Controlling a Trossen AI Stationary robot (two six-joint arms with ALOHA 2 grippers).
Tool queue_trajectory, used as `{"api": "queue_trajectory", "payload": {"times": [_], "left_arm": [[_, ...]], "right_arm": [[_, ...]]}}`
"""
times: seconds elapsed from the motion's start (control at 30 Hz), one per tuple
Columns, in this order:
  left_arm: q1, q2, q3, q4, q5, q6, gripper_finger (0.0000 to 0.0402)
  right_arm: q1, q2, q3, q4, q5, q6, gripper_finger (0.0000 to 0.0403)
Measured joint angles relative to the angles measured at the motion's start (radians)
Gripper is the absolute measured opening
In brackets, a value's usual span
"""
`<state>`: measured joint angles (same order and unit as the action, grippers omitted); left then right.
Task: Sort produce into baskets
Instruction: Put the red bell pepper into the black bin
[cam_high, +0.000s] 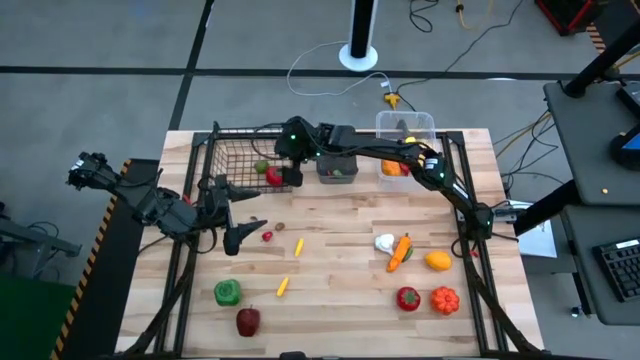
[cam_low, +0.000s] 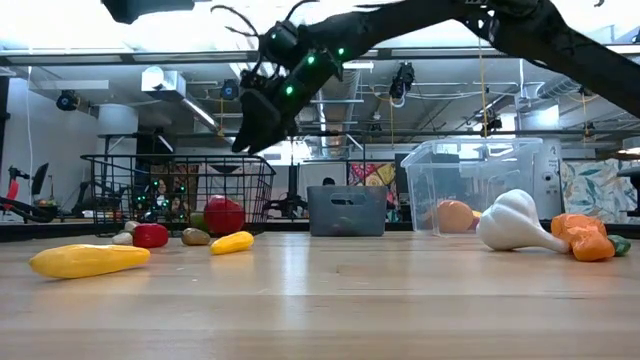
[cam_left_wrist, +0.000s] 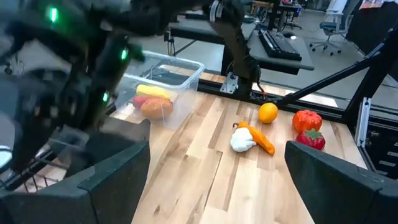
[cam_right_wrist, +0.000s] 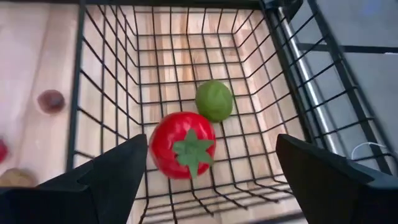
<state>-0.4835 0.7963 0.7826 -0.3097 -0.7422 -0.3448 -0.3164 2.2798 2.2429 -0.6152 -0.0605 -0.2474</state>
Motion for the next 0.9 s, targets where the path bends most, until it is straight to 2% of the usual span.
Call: {"api": "queue_trajectory", "payload": {"times": [0.3,0.63,0.9], "left_arm": [[0.0,0.043,0.0,-0.038,0.007,-0.079,0.0354],[0.0,0.131,0.0,-0.052,0.081,-0.19,0.0354],[0.0,0.229,0.0,-0.089,0.165,-0.366,0.0354]], "right_arm": [[0.02,-0.111,0.0,-0.153,0.0,0.004,0.0343],[0.089,-0.199,-0.002,-0.411,0.0,0.057,0.0342],[0.173,-0.238,-0.038,-0.475,0.0,0.08,0.0343]]}}
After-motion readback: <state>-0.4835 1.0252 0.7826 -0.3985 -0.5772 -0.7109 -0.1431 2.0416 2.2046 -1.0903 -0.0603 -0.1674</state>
